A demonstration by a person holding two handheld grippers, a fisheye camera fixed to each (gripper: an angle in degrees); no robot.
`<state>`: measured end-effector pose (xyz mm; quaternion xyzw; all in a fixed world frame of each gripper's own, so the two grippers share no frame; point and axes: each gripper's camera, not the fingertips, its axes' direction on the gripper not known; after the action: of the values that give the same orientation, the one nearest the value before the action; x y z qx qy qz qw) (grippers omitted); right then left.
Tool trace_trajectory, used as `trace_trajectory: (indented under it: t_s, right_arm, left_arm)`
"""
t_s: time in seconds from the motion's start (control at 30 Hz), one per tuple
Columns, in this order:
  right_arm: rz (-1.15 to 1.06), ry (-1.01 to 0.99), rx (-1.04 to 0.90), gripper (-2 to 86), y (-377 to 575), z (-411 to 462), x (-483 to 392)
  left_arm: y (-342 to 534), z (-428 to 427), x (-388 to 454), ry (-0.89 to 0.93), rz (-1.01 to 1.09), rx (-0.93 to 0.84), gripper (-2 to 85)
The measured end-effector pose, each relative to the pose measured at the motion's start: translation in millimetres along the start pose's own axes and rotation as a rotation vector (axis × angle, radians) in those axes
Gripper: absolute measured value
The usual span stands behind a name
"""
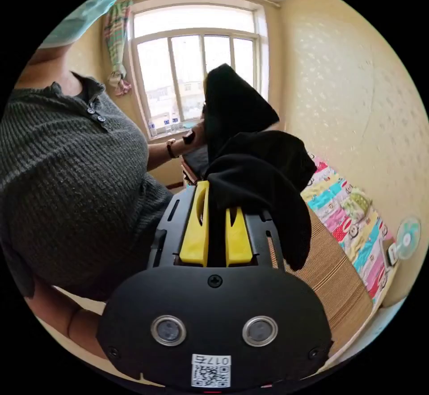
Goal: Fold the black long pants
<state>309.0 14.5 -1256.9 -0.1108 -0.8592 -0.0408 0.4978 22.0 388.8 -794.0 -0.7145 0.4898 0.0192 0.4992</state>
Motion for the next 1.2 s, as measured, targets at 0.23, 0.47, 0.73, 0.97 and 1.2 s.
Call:
trace_trajectory:
  t_s: [0.23,0.47,0.73,0.97,1.2]
  right_arm:
    - [0.167,0.051,-0.008,1.1,27,21,27]
    - [0.011,0.037,-0.024,1.0,-1,36,2]
    - [-0.265,-0.076,-0.187,0.8,-33,91,-44]
    - [-0.335,-0.13,-0.239,1.0,-44,107,-51]
    - [-0.288,-0.105,-0.207,1.9,-38,75,-33]
  left_arm:
    - [5,-68,-19,-1.356,-0.643,-0.236,3.0]
    - [113,-150,-46,-1.649,-0.935,-0.055,16.5]
    - [134,-167,-118,-1.224,-1.088,-0.014,20.2]
    - [253,-204,-164,-0.719,-1.559,0.058,19.1]
    - [238,-198,-110,-0.305,-0.888,0.402,0.5]
